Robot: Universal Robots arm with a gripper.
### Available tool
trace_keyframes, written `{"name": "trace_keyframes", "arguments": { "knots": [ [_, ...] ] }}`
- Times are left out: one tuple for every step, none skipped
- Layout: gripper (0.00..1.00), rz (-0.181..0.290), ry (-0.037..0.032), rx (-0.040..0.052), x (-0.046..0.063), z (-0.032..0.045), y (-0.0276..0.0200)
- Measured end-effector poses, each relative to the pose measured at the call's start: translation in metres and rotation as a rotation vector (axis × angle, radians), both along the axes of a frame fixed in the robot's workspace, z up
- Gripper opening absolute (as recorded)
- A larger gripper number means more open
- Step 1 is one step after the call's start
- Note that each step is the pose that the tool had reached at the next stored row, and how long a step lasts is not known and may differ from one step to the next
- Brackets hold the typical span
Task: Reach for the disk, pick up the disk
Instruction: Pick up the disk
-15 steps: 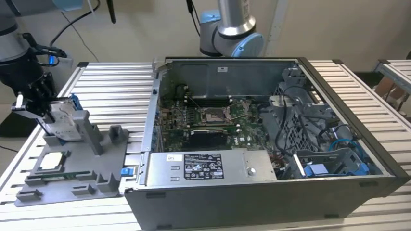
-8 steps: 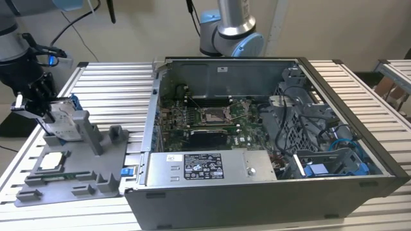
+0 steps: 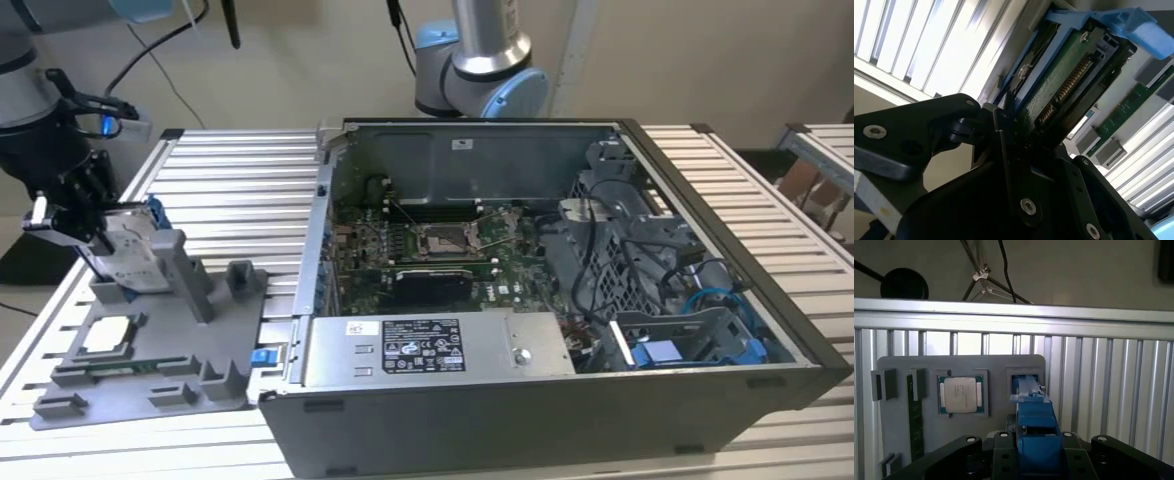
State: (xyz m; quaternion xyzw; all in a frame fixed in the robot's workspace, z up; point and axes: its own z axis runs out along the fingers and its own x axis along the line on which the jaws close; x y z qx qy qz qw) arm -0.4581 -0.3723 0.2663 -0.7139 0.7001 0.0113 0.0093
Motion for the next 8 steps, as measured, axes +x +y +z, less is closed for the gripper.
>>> {"name": "trace_keyframes", "arguments": {
  "knots": [
    [0.00,0.000,0.0002,-0.0001,0.0000,0.0005,0.0000],
    [0.00,0.000,0.0004,-0.0002,0.0000,0.0012,0.0000],
    [0.00,0.000,0.0003,-0.0002,0.0000,0.0018,0.0000],
    [0.00,0.000,0.0003,-0.0002,0.0000,0.0024,0.0000],
    [0.00,0.000,0.0004,-0.0002,0.0000,0.0031,0.0000],
    [0.00,0.000,0.0003,-0.0002,0.0000,0.0040,0.0000],
    [0.00,0.000,0.0004,-0.0002,0.0000,0.0048,0.0000],
    [0.00,0.000,0.0004,-0.0002,0.0000,0.0055,0.0000]
  ]
}}
